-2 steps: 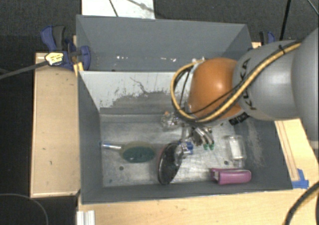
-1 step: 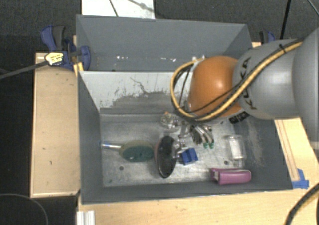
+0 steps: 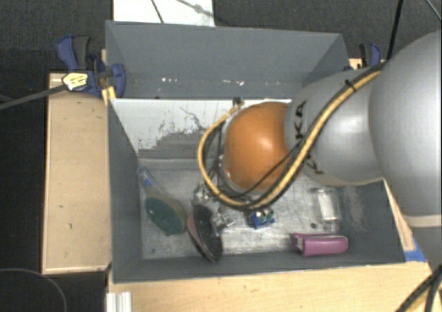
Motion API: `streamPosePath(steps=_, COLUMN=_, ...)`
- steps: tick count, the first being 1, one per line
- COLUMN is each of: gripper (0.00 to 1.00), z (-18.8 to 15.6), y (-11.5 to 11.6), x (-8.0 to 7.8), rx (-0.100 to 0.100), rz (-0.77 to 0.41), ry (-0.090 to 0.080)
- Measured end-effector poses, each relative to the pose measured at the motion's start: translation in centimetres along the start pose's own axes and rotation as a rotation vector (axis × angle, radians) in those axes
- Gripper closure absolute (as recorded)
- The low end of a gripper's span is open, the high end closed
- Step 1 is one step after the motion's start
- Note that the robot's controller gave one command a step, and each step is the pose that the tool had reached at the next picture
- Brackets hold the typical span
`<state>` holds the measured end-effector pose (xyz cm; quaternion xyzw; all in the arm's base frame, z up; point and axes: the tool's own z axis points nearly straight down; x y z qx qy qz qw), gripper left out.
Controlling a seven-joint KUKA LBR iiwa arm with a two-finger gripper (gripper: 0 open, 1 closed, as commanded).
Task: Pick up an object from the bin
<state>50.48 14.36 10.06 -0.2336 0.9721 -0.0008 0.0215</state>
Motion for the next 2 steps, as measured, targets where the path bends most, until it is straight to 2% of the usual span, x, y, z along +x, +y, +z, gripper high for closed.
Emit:
streamPosePath(steps=1, gripper=1.0, z=1.2, y=3.9, x=-3.9, rx=-0.007, rz=-0.052, ry=0.003)
streamPosePath(steps=2, gripper=1.0, z=-18.7, y=0.7, x=-6.1, rx=-0.017, rz=-0.472, ry=0.028)
